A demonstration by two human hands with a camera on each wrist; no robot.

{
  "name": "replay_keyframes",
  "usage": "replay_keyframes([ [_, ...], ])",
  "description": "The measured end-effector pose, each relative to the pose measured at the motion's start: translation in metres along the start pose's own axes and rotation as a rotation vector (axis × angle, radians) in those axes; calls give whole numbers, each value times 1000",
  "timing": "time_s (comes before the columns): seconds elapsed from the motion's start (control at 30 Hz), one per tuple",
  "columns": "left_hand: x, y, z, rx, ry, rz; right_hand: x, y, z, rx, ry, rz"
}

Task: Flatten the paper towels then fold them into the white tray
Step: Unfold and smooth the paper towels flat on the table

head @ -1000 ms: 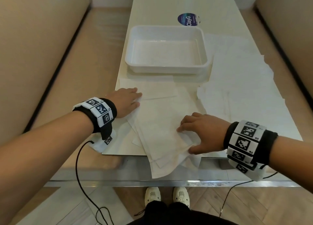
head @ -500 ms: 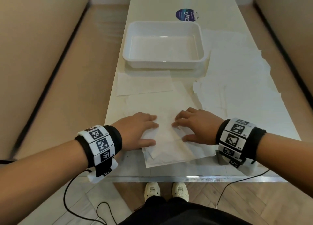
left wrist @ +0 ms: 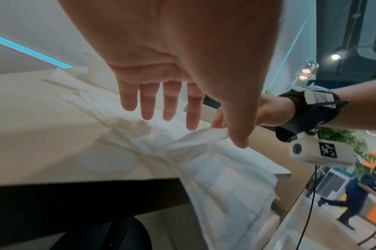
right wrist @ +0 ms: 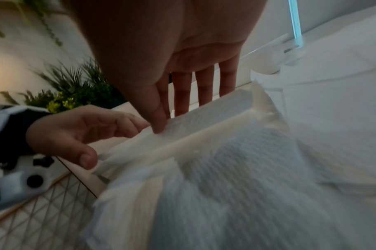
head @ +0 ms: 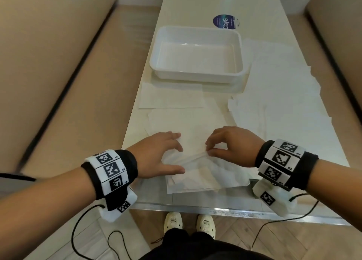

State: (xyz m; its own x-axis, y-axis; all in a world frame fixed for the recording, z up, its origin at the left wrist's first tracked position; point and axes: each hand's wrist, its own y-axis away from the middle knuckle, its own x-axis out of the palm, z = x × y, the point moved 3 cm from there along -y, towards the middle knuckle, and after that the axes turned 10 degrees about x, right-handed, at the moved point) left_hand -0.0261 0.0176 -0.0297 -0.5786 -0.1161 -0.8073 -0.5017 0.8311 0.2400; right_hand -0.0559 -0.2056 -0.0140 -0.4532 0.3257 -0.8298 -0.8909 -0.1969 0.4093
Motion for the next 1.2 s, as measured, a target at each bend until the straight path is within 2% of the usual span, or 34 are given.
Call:
replay_keyframes([
  [0.2, -6, 2, 2, -7, 42, -66, -8, -5, 1, 17, -56, 23],
  [0.4, -18, 5, 5, -38, 109, -168, -17, -6, 10, -13, -181, -101],
  [0.57, -47, 9, 20, -59, 247, -259, -42, -15, 11, 45, -78, -4],
  [0.77, -62, 7, 35, -153, 430, -370, -54, -29, 8, 93, -241, -14],
  [0.87, -53, 1, 43, -242, 487, -332, -51, -42, 1, 156, -281, -99],
  [1.07, -39, -13, 53, -282, 261, -245, -40, -56, -9, 252, -138, -111],
  [1.13, -37, -16, 52, -265, 226, -237, -36, -52, -3, 192, -28, -184],
  [1.2, -37, -18, 50, -243, 196, -219, -33, -45, 11, 31, 83, -295],
])
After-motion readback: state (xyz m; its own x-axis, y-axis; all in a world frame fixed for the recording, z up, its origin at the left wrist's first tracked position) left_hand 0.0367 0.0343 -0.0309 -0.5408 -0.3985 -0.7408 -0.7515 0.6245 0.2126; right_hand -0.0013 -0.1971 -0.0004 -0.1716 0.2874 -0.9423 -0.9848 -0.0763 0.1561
